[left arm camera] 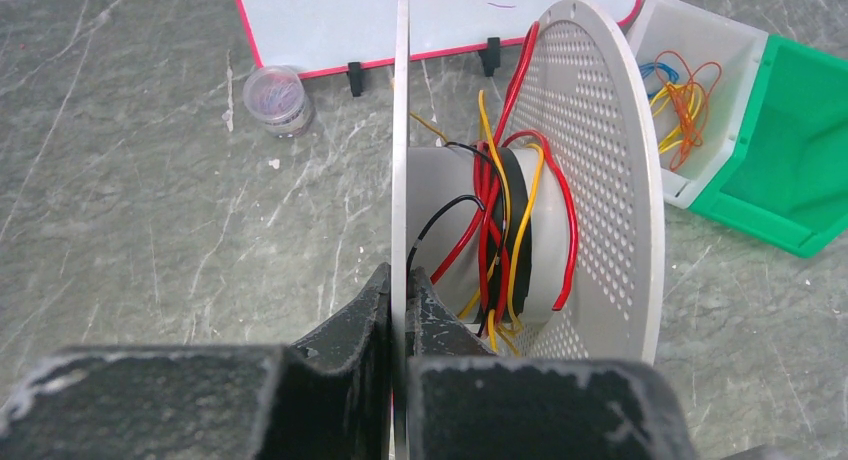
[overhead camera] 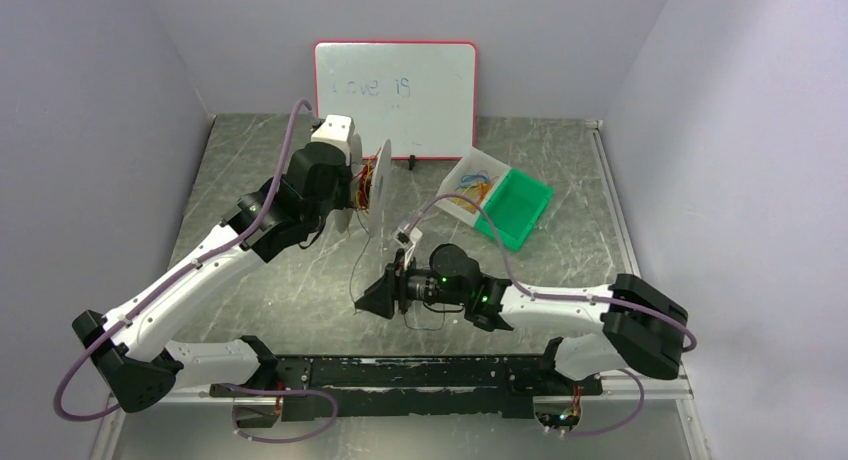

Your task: Wrap the cables

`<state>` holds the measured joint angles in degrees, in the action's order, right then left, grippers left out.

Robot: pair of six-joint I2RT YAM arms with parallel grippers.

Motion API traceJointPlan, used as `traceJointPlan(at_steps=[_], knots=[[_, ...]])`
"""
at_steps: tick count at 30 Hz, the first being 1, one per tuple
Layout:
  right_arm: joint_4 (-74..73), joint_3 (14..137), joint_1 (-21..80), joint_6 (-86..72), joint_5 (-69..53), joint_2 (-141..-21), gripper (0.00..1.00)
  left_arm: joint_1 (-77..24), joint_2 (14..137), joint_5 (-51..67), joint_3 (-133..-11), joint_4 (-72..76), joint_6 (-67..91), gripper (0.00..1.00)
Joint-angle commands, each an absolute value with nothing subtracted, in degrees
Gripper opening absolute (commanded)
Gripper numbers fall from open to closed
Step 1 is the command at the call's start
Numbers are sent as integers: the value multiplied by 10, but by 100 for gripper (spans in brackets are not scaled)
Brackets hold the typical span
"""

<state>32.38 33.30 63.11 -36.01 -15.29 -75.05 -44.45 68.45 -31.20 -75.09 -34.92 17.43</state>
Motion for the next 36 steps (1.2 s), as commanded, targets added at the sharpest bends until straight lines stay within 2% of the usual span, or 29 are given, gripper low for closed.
traceJointPlan(at_steps=[1, 10, 13, 16, 20, 21, 30, 36], knots=[[402, 341, 655, -353, -155, -785, 52, -442, 664, -308, -773, -294, 185, 7], [476, 343, 666, -352, -158, -866, 50, -442, 667, -298, -771, -290, 189, 7], [496, 342, 668, -357, -155, -883, 41, -442, 666, -297, -770, -288, 191, 7], [510, 326, 668, -363, -132, -893, 27, -442, 663, -299, -772, -289, 192, 7], [515, 295, 668, -362, -89, -885, 2, -441, 652, -297, -772, -288, 192, 7], [517, 283, 667, -361, -73, -879, 0, -438, 646, -291, -771, -283, 190, 7], [494, 208, 624, -344, -7, -823, 0, -383, 595, -172, -761, -261, 205, 7], [477, 165, 532, -356, -48, -806, 0, -372, 557, -102, -749, -256, 229, 7]])
